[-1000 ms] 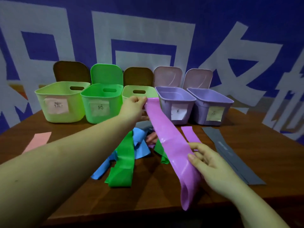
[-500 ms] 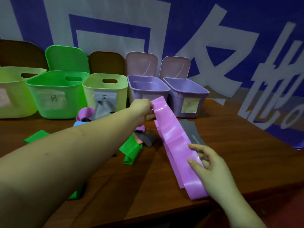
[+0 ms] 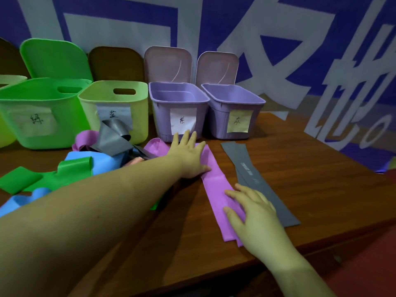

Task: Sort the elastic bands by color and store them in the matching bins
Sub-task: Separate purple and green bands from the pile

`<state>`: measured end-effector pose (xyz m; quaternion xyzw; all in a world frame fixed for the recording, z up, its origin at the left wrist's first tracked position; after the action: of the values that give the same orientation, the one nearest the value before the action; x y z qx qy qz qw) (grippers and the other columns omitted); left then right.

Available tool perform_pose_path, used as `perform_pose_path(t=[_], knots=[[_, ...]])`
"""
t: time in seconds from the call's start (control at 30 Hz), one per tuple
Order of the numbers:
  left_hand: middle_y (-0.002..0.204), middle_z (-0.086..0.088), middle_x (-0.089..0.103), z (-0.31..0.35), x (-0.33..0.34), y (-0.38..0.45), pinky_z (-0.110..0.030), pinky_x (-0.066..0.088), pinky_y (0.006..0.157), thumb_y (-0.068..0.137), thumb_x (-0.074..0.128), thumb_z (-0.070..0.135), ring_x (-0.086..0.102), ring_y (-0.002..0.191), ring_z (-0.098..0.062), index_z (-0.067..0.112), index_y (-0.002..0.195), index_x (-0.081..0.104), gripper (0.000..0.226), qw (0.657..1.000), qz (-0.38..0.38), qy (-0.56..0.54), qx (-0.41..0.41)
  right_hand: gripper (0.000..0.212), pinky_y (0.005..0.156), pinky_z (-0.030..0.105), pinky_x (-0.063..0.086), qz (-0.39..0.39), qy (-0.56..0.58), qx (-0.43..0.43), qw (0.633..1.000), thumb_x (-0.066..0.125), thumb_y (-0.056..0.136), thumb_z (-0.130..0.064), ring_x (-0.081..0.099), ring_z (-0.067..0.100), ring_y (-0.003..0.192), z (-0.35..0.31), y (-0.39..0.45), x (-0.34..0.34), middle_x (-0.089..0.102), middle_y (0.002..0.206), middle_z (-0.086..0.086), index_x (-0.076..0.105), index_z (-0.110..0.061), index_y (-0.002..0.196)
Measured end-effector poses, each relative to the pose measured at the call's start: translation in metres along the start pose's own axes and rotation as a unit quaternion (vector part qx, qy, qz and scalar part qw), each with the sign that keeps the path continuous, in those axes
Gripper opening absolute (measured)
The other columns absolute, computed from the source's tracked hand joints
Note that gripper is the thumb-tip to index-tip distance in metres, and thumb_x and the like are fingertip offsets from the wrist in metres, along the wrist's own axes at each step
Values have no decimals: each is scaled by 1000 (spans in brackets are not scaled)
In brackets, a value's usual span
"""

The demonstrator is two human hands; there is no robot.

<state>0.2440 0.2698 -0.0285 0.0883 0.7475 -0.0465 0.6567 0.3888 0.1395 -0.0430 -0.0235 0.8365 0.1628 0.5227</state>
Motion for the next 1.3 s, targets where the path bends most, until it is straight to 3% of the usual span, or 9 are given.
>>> perform_pose_path(t=[0.1,0.2,0.37,0.67,0.8,0.93,1.07,1.2,1.3], knots=[[159,-12,-2,8,-13,-14,-53,-10,113,88,36,67,-8,146,-31,20,151,10,83,999,48,13,12,78,115,27,-4,-10,-25,17,999,10,73,-70,9,7,144,1,-1,0,19,155,-16,37,-41,140],[158,-6,15,25,-14,-33,-55,-12,112,88,27,70,-1,146,-28,18,149,22,80,998,16,9,57,92,109,27,-20,-33,-45,13,998,-4,63,-74,-3,2,144,-4,-6,-2,14,156,-20,31,-44,142],[159,-2,15,32,12,-67,-55,-15,111,87,22,72,0,147,-24,19,151,16,82,995,-65,6,82,124,112,39,-21,-96,-101,3,990,-26,40,-90,-8,3,145,-7,-16,14,14,156,-22,24,-46,144],[157,1,20,-23,-24,-124,-50,-14,113,90,35,63,0,147,-21,25,146,30,67,997,41,-40,50,81,113,32,-17,-64,-45,-51,996,14,69,-77,2,2,145,-60,-8,-18,26,152,-20,36,-43,139],[145,-6,44,-66,-29,-162,-53,7,115,83,39,61,31,139,-23,17,132,53,67,990,132,5,45,49,117,33,-2,-46,-17,-94,994,46,91,-54,18,6,143,-98,11,5,36,149,-15,41,-38,138],[121,-2,62,-91,-21,-163,-48,21,112,81,47,58,49,123,-25,18,116,65,56,993,117,-16,16,54,116,35,9,-36,-13,-102,994,58,89,-41,26,12,139,-133,47,45,38,147,-10,42,-32,139],[77,2,71,-92,-18,-161,-47,52,83,68,41,59,68,80,-22,22,78,74,51,983,174,-52,25,51,114,37,15,24,-9,-58,998,62,84,-40,32,17,135,-137,69,60,45,140,-6,51,-29,132],[74,8,68,-87,-15,-164,-33,45,89,69,39,57,66,76,-14,27,77,73,46,970,215,-90,68,48,108,43,28,108,26,-38,993,59,70,-46,46,28,124,-126,63,57,61,120,2,68,-22,111],[75,8,67,-85,-16,-165,-31,46,88,71,42,53,64,77,-15,28,83,73,42,961,229,-124,98,35,112,42,25,80,14,-25,996,69,74,-39,41,26,129,-120,65,61,60,122,1,70,-21,104]])
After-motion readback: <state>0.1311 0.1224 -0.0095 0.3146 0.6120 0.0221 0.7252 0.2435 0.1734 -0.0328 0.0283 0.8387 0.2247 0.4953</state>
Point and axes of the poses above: each hand's wrist, its own y-axis towards the middle knuckle, its own x-axis out of the palm, z = x × y, the point moved 9 cm from there along y, towards the middle knuckle
